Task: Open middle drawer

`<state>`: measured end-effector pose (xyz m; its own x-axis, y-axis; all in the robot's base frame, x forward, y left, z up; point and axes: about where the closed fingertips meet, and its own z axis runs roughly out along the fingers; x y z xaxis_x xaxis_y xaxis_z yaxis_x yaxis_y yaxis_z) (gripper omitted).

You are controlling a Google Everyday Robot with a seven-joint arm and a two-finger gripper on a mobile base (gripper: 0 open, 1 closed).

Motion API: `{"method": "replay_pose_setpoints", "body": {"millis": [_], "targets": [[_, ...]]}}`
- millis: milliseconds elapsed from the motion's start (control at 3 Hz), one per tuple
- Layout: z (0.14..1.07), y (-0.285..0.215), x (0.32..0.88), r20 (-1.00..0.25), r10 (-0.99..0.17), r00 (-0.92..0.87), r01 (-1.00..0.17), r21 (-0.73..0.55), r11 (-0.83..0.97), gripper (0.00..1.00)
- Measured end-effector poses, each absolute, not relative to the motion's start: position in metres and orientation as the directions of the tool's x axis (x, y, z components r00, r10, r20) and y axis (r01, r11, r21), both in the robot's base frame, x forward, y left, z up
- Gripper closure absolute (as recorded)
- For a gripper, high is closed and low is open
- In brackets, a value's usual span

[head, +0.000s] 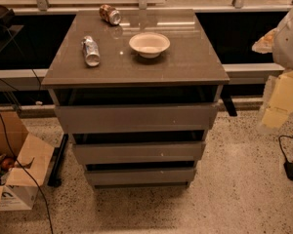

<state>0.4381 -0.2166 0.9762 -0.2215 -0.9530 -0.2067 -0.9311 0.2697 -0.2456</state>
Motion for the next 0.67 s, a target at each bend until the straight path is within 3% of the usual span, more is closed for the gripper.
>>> {"method": "replay_pose_setpoints", "body": {"millis": [667], "targets": [[0.958, -0.219, 0.444, -0.279, -0.935, -0.22, -0.937, -0.204, 0.282, 0.0]]}}
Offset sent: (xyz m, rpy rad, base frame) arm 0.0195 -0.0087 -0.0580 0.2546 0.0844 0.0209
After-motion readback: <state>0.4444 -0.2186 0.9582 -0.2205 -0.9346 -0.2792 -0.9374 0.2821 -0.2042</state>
